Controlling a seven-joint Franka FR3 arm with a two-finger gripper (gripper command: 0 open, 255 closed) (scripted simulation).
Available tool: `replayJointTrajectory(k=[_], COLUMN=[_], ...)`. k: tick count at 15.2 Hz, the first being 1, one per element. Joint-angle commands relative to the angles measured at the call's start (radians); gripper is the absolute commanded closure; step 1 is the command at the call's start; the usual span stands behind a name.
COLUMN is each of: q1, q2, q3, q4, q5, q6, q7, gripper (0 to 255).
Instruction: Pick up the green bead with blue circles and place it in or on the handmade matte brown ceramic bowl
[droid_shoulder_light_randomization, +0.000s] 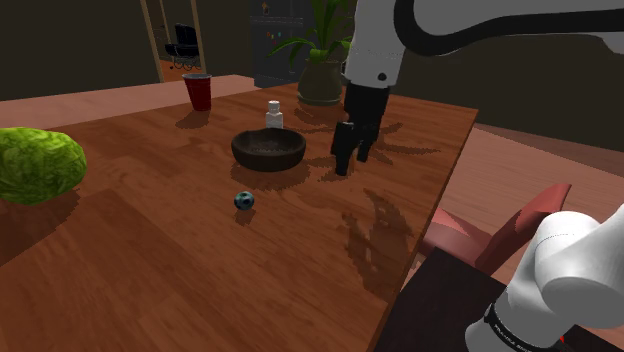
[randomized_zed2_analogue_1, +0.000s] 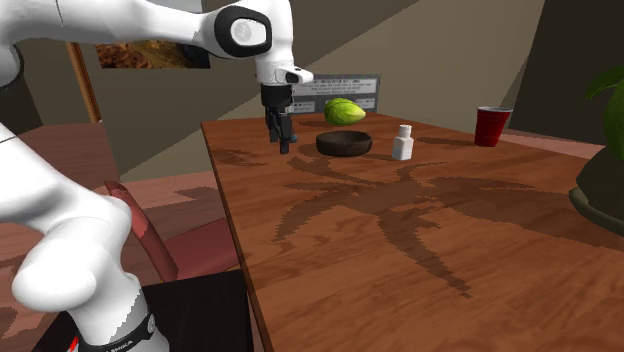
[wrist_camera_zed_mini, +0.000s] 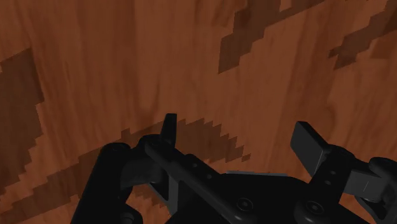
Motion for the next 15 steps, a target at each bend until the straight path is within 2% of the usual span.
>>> replayJointTrajectory(k=[1,8,15], q1=[0.008,0.035,0.083], q2=[0.052,0.247,0.477], q3=[0.029,0.126,0.213], q4=[0.040,0.228,0.478], q5=[0.010,0.003,-0.072], q6=[0.027,0.084,0.105], q7=[0.032,0.152,0.288], gripper=[0,0,0])
